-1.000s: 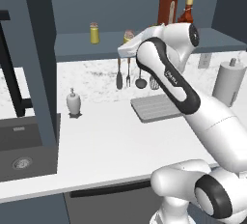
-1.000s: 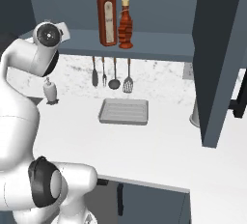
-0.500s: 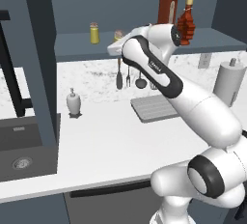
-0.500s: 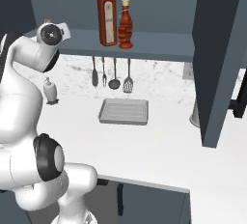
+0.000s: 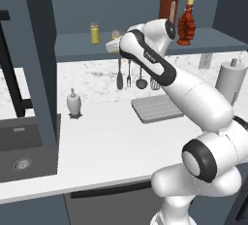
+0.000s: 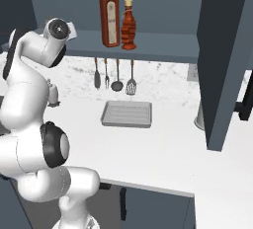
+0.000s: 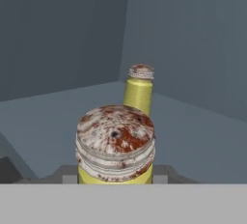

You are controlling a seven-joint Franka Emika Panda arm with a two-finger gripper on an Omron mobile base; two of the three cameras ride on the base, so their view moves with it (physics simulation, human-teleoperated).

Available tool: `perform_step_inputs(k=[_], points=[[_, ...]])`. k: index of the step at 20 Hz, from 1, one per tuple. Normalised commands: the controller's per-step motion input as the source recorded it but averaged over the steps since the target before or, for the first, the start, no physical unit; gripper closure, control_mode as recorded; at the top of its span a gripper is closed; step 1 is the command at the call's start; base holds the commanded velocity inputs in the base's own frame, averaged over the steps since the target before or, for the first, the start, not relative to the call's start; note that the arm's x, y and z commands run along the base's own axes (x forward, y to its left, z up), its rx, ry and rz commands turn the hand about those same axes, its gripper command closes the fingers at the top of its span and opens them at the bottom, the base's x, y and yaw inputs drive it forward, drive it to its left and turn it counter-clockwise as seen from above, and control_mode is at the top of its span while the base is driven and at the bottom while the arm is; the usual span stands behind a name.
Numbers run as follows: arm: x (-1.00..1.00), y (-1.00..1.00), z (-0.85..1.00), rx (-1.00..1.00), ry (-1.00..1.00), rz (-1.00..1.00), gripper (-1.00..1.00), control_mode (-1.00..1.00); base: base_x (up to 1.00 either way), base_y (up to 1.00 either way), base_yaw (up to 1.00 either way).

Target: Put the shaker and condiment bottle from the counter next to their counterparts in the cabinet.

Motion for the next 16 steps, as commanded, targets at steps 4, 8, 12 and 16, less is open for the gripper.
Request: perform_step_inputs(k=[4,8,12,16], points=[[0.42,0.01,-0.15,0.00,0.03,0.00,1.00,-1.00,0.00,0.00,0.00],[0.36,0.00,-0.21,0.00,0.00,0.00,1.00,-1.00,0.00,0.00,0.00],[0.40,0.01,-0.24,0.00,0.00,0.00,1.00,-1.00,0.00,0.00,0.00],[0.51,0.08,-0.24,0.00,0.00,0.00,1.00,-1.00,0.00,0.00,0.00]])
